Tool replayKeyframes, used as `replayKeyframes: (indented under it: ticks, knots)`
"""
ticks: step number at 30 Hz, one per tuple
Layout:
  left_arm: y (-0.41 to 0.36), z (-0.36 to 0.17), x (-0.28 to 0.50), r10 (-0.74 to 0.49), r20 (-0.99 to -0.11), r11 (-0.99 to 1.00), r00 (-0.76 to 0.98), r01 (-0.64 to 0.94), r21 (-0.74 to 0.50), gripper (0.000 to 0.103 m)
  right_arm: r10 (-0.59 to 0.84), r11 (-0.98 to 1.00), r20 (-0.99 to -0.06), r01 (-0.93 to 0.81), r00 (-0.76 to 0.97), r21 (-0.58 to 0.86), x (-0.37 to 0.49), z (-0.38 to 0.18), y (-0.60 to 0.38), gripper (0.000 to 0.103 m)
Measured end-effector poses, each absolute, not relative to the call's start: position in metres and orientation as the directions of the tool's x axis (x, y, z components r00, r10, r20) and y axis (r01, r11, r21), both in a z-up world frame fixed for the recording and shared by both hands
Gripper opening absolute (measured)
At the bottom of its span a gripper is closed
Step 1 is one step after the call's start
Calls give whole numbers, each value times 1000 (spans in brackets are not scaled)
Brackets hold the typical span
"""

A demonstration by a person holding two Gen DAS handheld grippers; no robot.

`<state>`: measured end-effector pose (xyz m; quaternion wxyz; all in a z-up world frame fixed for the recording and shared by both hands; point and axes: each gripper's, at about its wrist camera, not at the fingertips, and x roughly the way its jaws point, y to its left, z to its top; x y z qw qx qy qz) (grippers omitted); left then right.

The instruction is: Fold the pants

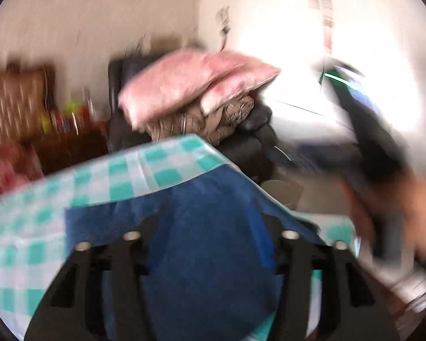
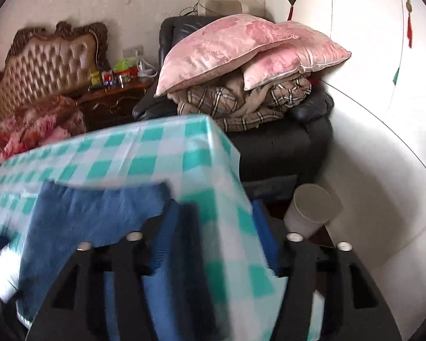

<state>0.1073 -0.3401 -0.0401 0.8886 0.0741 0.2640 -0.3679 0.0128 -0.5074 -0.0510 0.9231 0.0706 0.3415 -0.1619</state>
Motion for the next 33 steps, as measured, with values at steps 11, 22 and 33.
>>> replayKeyframes:
  ticks: [11, 22, 33]
  knots:
    - [-440, -116, 244, -560, -793, 646, 239, 726, -238, 16, -235, 903, -789, 427, 567, 38, 13, -125, -463, 57]
    - [-374, -90, 216, -535, -760, 756, 369, 611, -235, 50, -246, 900, -781, 433, 574, 35, 12, -132, -461, 59]
    - [-311, -116, 187, -469, -793, 804, 389, 559, -201, 41, -257, 904, -785, 428, 564, 11, 12, -134, -459, 62]
